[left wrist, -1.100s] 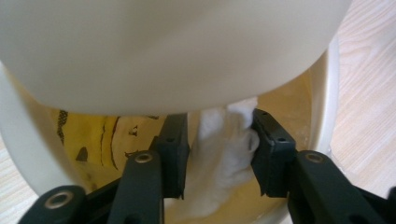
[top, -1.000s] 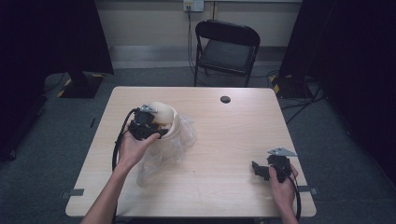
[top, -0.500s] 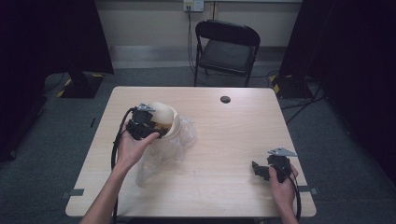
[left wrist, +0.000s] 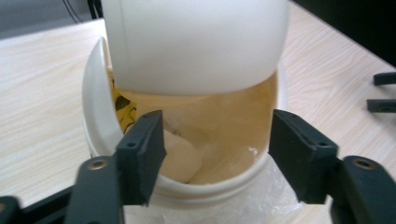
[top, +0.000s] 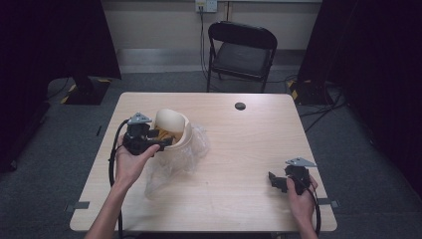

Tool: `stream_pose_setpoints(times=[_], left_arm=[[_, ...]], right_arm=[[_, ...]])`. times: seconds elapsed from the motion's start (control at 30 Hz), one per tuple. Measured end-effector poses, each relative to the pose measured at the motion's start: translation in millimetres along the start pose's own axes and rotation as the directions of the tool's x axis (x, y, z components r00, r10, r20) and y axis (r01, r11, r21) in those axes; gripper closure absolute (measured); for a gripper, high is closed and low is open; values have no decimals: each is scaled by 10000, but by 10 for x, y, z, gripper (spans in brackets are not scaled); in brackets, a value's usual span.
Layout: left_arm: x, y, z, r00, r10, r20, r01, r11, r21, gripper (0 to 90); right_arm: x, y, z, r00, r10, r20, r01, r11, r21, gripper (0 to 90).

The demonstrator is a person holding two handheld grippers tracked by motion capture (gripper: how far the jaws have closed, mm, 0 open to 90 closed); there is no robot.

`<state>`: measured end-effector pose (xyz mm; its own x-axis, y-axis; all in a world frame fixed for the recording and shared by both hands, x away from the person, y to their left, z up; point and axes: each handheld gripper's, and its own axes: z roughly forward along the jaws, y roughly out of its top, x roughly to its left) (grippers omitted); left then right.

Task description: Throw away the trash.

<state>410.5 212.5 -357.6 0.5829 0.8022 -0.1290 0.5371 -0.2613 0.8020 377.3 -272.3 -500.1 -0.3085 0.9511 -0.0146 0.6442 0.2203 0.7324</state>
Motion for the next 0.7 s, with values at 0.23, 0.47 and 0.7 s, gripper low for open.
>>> stream_pose_setpoints(times=[0.23,0.47,0.7], left_arm=[[-19,-123,-155,9993,364,-74,-366,9991,-220,289],[5,-322,-273,9991,-62,-411,36,9980,-636,271],[89,-592,-363,9985,-198,-510,169,9983,-566,225]], right_arm=[[0,0,1,10000,4,-7,-4,10000,-4,114],[0,0,0,10000,2,-5,-2,10000,-4,114],[0,0,1,10000,2,1,-2,10000,-15,114]])
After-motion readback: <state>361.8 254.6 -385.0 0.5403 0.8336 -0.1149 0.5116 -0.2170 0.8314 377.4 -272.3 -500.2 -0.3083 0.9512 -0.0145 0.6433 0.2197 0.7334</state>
